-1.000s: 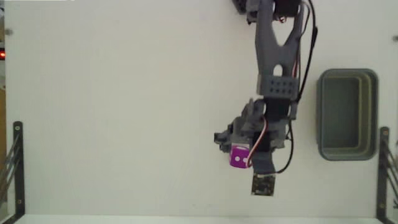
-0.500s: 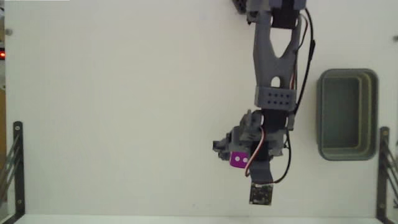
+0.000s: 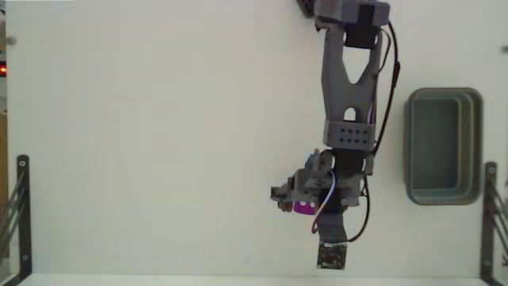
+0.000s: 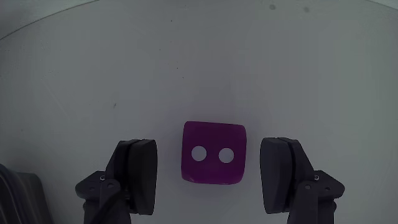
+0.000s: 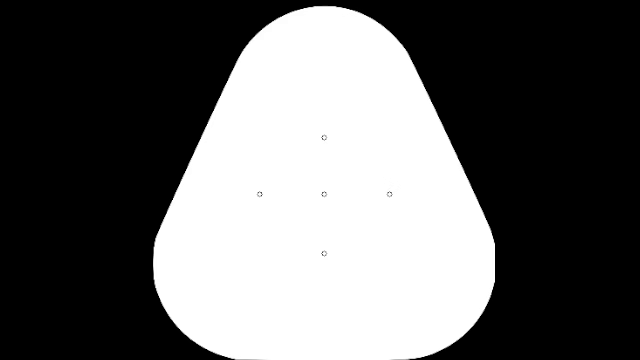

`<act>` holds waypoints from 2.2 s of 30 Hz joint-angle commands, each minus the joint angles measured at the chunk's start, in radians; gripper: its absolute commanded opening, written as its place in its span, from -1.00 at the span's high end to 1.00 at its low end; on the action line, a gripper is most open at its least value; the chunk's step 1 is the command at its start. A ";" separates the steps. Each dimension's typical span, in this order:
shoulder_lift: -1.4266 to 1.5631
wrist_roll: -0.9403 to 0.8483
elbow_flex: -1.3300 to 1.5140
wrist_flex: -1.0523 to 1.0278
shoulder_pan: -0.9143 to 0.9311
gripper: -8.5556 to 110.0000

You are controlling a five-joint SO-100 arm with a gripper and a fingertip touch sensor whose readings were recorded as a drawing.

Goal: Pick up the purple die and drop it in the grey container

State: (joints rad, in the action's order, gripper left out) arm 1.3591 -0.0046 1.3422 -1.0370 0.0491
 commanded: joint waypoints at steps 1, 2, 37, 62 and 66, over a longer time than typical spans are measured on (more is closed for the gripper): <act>0.033 0.005 -0.035 0.002 0.006 -1.00; 0.033 0.005 -0.035 0.002 0.006 -1.00; 0.038 0.005 0.024 0.056 0.006 -1.00; 0.037 0.005 0.102 0.135 0.006 -1.00; 0.037 0.005 0.113 0.147 0.006 -1.00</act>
State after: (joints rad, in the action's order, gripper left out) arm 1.3591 -0.0031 1.4527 -0.9081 0.0491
